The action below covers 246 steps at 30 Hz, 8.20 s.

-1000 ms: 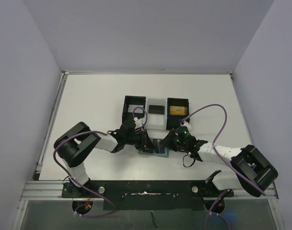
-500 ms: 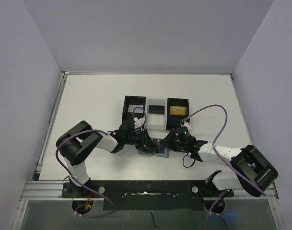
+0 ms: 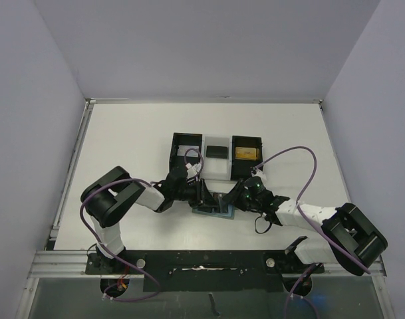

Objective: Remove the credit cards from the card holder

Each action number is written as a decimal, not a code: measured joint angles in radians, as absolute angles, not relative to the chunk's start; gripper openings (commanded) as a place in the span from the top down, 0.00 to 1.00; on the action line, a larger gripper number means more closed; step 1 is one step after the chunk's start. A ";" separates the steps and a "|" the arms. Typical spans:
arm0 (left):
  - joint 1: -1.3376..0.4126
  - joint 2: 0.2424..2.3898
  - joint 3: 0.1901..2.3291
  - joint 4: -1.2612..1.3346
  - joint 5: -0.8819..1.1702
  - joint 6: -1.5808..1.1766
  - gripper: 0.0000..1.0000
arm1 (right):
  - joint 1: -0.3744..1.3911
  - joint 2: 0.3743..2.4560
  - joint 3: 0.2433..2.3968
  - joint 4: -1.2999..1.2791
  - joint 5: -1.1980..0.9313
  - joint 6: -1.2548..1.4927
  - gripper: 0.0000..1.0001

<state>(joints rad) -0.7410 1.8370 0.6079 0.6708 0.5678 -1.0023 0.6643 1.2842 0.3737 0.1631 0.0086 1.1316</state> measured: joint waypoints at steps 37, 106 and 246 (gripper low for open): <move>-0.747 1.740 0.594 0.545 0.516 -0.908 1.00 | 0.664 1.132 0.377 0.107 -0.026 1.085 0.62; -0.666 1.288 0.384 0.878 0.682 -0.958 1.00 | 0.504 1.130 0.287 0.894 -0.732 0.958 0.81; -0.556 0.873 0.742 -0.342 -0.265 -0.251 0.27 | 0.645 1.982 1.251 -0.058 0.196 -0.759 0.58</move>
<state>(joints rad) -0.5556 0.8734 0.7418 -0.3420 -0.2649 -0.2512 0.6449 1.9820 1.2510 -0.0578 0.1955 -0.7586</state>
